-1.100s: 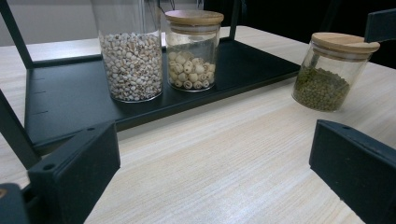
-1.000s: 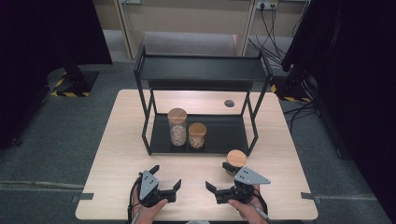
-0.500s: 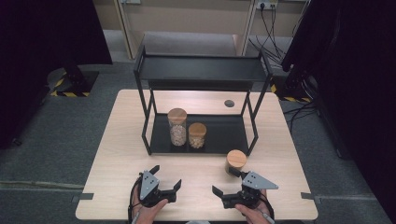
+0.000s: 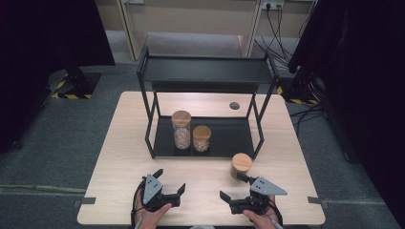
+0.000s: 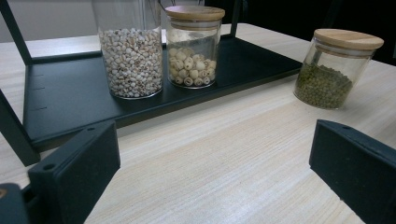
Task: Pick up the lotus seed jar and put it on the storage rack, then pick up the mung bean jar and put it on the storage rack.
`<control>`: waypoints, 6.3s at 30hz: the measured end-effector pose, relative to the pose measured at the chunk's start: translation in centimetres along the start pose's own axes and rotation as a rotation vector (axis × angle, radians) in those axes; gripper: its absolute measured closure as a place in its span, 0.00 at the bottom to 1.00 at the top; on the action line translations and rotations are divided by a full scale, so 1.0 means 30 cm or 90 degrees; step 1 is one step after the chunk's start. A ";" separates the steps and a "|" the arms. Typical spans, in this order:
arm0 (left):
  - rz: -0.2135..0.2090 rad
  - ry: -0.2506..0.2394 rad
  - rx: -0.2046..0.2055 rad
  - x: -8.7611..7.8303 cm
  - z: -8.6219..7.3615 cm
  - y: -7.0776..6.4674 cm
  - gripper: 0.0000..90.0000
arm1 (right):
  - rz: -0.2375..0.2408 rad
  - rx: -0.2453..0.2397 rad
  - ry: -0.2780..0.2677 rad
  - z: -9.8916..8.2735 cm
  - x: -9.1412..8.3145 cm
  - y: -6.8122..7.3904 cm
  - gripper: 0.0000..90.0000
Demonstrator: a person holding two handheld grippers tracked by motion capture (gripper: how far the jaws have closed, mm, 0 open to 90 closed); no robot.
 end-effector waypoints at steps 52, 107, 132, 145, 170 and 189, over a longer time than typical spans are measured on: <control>-0.003 0.000 -0.002 0.001 -0.001 0.002 0.01 | -0.122 -0.004 -0.003 -0.031 -0.072 -0.061 0.03; -0.001 0.003 -0.006 0.004 -0.002 0.008 0.01 | -0.195 -0.044 0.045 0.005 0.085 -0.120 0.18; -0.001 0.004 -0.004 0.005 -0.001 0.011 0.01 | -0.206 -0.064 0.031 0.029 0.083 -0.090 0.28; 0.000 0.002 -0.006 0.004 -0.001 0.014 0.01 | -0.202 -0.076 0.020 0.078 0.113 -0.101 0.28; 0.001 0.003 -0.006 0.003 -0.002 0.014 0.02 | -0.191 -0.085 0.030 0.153 0.231 -0.125 0.28; 0.001 0.002 -0.008 0.003 -0.002 0.015 0.02 | -0.189 -0.079 0.036 0.198 0.321 -0.167 0.28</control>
Point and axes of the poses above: each handheld gripper's, and its own axes: x roughly forward along the jaws, z roughly out of its top, y roughly to its left, the point moved 5 cm from there along x, roughly forward along the jaws
